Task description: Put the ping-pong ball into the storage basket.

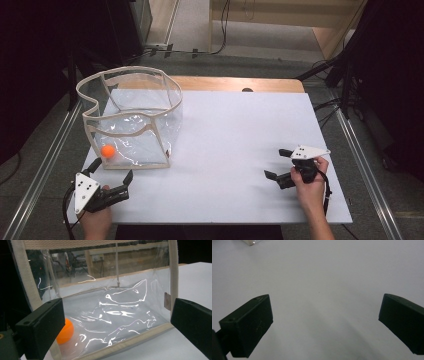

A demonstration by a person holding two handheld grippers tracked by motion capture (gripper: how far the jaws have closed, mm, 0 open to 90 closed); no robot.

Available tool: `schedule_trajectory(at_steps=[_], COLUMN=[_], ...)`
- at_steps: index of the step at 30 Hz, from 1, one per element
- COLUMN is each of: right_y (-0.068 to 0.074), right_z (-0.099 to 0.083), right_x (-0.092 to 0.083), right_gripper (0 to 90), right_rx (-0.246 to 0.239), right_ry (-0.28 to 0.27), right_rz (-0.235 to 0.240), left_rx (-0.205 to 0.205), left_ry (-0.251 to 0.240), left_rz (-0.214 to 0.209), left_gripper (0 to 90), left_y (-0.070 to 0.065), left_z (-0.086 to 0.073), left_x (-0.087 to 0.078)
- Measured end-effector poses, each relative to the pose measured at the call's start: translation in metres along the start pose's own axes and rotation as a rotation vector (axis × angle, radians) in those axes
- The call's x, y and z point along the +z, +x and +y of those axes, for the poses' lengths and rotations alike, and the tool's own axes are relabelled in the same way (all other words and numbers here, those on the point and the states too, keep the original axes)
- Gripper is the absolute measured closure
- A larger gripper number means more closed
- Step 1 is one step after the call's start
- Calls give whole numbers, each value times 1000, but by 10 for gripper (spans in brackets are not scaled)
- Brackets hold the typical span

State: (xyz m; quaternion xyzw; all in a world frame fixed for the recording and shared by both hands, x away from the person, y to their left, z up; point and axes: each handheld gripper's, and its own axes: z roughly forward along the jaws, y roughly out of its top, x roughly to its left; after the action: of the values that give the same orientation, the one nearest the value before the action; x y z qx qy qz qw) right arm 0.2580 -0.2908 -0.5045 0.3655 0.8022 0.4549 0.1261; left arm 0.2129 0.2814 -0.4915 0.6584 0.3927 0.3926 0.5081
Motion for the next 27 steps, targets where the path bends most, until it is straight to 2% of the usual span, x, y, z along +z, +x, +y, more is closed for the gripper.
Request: schedule_trajectory(at_steps=[19, 27], right_y=[-9, -13], right_z=[-23, -32], right_x=[-23, -32], right_gripper=[0, 0], right_rx=[32, 65], right_ry=[-19, -44], right_rz=[-55, -78], left_rx=[1, -2], left_ry=[-1, -2], left_rz=[2, 0], left_gripper=[0, 0], left_y=[0, 0], left_z=[0, 0], left_x=[0, 0])
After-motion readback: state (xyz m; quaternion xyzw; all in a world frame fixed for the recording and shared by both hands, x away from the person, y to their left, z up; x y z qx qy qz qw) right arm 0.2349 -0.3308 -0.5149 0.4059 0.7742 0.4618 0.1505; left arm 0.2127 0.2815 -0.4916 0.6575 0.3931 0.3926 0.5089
